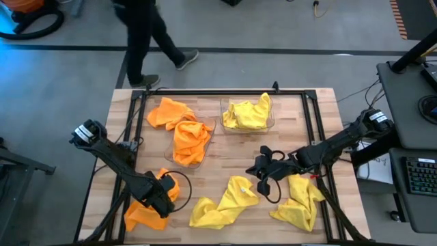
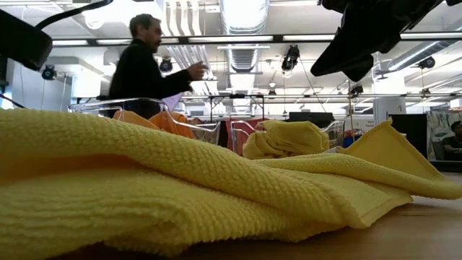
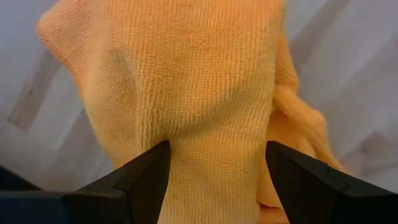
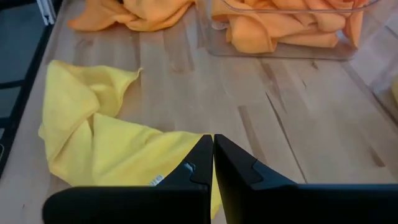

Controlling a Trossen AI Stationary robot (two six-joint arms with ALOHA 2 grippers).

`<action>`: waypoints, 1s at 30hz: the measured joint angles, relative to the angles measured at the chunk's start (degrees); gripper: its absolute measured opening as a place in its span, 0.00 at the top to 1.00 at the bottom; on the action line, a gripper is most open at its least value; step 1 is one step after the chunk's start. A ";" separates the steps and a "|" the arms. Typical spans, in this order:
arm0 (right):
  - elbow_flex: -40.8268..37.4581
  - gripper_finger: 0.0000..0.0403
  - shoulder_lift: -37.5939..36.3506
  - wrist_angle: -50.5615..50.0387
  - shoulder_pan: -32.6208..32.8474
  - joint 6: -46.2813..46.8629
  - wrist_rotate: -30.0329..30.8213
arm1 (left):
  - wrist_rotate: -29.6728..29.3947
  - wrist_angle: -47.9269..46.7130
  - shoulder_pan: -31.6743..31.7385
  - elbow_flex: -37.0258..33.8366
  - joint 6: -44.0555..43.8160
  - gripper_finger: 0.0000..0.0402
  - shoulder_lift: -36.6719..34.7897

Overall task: Sort microfiber towel by color & place in baskets
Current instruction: Put the orange microfiber towel into the left transparent bin

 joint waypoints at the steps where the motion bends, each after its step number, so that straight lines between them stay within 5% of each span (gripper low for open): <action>1: -0.26 0.98 0.00 0.80 0.00 -0.09 0.02 | 0.07 -0.05 0.00 0.00 0.06 0.38 0.43; 14: -1.15 0.98 0.00 4.56 0.00 -1.94 1.46 | 4.75 0.02 0.00 0.00 2.84 0.44 4.29; 30: -1.15 0.98 0.00 4.91 0.00 -2.60 1.46 | 4.80 -0.37 0.00 1.43 4.98 0.91 4.12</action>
